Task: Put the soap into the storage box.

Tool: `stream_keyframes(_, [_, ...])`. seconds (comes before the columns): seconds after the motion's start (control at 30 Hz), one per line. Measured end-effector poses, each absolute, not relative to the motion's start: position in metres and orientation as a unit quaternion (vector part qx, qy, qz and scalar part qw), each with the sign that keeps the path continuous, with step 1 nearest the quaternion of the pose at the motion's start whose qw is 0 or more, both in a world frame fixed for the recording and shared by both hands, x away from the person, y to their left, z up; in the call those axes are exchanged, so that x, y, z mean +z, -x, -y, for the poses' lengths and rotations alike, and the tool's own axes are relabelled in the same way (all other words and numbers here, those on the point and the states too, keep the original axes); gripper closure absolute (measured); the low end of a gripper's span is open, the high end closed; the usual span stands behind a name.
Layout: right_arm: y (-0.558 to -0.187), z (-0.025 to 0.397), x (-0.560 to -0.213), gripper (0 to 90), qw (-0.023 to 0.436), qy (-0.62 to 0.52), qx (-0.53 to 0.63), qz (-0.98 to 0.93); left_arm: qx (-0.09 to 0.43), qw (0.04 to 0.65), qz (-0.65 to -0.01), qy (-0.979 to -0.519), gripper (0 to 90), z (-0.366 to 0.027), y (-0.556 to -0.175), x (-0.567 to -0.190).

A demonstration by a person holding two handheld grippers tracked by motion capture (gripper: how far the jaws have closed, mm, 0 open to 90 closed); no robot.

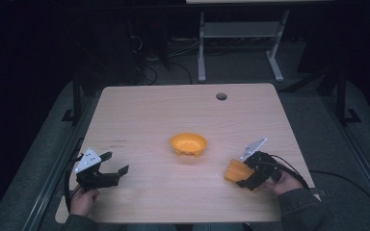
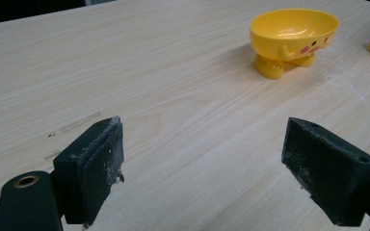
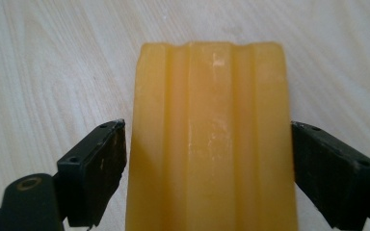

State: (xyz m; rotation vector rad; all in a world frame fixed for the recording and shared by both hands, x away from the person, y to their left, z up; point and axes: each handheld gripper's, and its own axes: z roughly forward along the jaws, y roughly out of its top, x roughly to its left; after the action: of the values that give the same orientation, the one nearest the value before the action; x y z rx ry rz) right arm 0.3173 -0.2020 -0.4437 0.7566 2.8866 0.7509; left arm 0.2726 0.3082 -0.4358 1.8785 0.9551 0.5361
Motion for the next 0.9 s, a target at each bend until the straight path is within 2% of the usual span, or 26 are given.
stream_keyframes(0.9, [-0.3182,0.1931,-0.4545,20.0,0.043,-0.236,0.214,-0.947,0.218,0.466,-0.389,-0.765,14.1,-0.3081,-0.2725,-0.4356])
